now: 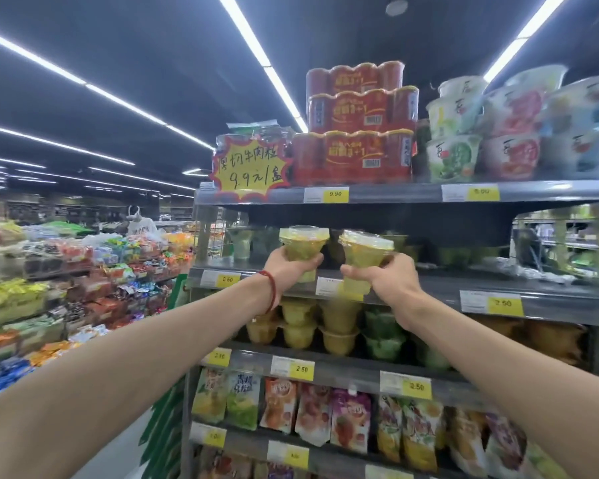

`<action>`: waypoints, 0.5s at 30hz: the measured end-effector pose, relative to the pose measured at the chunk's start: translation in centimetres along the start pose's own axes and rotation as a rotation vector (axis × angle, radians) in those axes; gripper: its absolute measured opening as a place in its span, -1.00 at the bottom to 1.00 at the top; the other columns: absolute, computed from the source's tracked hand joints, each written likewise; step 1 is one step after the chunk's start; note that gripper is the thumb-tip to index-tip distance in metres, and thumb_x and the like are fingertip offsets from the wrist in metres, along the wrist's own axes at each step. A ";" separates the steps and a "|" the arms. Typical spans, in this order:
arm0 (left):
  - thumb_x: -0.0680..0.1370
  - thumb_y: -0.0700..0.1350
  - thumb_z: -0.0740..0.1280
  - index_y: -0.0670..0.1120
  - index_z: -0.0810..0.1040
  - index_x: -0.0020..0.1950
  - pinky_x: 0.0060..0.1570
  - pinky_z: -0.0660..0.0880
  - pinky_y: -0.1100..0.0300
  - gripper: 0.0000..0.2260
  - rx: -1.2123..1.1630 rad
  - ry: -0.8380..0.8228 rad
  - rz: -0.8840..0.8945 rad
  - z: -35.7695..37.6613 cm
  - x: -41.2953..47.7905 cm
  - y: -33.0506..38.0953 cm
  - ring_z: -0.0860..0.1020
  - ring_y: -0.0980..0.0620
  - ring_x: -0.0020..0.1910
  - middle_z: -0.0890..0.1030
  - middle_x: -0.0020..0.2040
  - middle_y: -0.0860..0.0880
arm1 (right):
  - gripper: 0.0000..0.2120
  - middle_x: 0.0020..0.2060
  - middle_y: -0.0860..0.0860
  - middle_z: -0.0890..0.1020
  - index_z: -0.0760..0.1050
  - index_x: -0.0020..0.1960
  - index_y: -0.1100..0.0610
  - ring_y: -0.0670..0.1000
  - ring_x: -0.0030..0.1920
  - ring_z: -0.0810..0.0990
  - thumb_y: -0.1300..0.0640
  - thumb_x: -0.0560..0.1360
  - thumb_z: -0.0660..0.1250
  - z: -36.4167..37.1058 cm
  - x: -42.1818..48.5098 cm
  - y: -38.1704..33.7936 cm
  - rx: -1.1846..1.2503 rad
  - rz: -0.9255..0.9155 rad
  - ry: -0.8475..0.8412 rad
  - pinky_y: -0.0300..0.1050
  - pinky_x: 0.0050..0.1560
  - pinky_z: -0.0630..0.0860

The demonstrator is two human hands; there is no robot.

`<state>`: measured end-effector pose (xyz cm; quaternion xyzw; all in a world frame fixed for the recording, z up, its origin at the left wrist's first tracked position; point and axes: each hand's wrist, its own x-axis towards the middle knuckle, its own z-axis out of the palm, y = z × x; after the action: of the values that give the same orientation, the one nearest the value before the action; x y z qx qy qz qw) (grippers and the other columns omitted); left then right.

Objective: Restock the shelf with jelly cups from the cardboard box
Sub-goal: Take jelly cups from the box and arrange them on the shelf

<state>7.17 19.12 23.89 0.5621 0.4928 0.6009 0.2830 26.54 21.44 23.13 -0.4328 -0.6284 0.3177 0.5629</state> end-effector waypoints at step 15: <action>0.28 0.29 0.46 0.05 0.54 0.22 0.20 0.53 -0.07 -0.41 0.336 0.190 -0.006 0.6 9.3 -3.2 0.60 -0.01 0.09 0.65 0.09 0.04 | -0.50 -0.20 -0.06 0.65 0.60 -0.04 0.09 0.07 -0.08 0.63 -0.28 0.30 0.60 1.7 8.5 0.6 -0.373 -0.100 0.018 -0.04 -0.05 0.54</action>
<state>5.15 28.74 24.57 0.5406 0.6125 0.5596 0.1392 25.01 29.47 26.01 -0.5006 -0.6921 0.1632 0.4937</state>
